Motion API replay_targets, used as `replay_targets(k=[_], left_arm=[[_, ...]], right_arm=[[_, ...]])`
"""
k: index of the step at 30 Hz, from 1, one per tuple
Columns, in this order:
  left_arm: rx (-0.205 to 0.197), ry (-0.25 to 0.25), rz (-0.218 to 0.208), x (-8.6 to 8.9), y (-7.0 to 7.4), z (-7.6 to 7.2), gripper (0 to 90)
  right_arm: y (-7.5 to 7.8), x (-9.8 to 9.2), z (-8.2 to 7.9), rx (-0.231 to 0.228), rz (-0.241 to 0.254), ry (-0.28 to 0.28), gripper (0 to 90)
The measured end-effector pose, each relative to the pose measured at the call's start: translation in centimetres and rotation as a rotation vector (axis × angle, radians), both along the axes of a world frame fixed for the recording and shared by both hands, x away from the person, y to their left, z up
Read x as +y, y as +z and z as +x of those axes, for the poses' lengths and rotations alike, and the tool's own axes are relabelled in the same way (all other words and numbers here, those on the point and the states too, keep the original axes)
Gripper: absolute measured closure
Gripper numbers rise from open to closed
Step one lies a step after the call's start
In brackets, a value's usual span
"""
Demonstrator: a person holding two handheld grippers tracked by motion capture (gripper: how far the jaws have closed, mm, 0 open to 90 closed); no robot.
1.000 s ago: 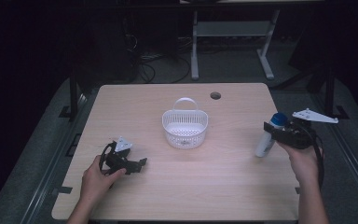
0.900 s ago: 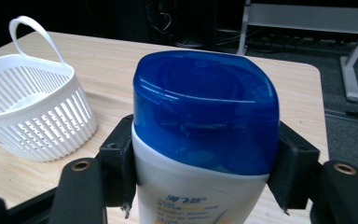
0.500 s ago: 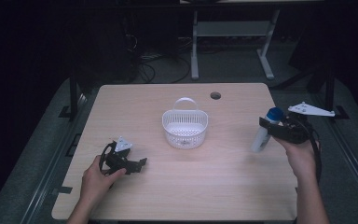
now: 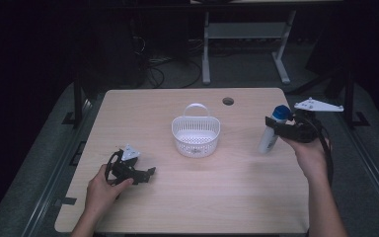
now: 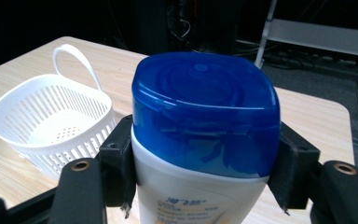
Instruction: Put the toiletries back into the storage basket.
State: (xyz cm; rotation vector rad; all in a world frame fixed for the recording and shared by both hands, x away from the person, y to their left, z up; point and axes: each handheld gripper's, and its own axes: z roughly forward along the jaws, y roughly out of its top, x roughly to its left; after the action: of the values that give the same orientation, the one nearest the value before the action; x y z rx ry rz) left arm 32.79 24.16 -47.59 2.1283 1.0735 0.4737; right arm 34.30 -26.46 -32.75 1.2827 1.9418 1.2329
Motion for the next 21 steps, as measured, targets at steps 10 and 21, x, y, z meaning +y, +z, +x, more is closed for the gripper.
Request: replay_targets(k=[10,21], left_arm=[[-0.001,0.003,-0.003,0.0,0.0,0.0,12.7],[0.001,0.000,-0.001,0.0,0.0,0.0,12.6]], right_arm=[[1.1,2.0,0.9,-0.010,0.006,0.044,36.0],[2.1,4.1,1.7,-0.025,-0.007,0.088,36.0]])
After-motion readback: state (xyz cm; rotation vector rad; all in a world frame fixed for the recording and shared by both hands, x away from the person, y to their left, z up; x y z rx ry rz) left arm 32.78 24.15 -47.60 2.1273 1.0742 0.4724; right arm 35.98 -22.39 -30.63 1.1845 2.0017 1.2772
